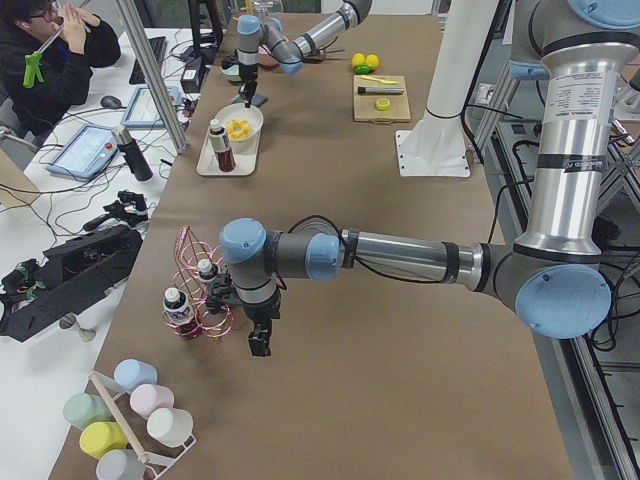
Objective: Place donut on tray
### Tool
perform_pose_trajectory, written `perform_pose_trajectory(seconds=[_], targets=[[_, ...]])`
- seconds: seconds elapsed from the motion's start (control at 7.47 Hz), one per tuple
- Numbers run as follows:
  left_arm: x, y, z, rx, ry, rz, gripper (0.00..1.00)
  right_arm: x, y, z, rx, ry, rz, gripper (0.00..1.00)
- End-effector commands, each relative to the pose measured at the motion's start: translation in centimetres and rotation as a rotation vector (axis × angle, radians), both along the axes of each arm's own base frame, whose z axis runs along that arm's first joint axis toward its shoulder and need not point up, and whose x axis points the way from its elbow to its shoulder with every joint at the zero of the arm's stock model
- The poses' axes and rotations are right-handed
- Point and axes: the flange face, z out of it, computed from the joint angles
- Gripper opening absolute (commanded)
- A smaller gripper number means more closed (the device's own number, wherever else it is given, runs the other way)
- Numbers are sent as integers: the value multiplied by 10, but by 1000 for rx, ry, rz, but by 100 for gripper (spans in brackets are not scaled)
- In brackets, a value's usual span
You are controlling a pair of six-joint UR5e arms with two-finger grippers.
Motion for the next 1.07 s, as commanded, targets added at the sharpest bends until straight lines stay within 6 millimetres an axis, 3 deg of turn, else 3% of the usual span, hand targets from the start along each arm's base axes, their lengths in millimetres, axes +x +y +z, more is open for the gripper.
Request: perform_pose_trajectory(seconds=[0.0,0.4,0.54,0.94], targets=[[-1,-2,-2,9,-12,0,98,-22,-28,-7,12,26,28,0],[-1,-2,-4,12,-12,0,98,-36,-25,-15,-19,31,110,3],[-1,-2,-3,10,-12,0,98,-44,-22,-20,-1,37,120,99],[-1,-4,-4,10,-12,0,98,-44,-22,-23,13,28,122,100]])
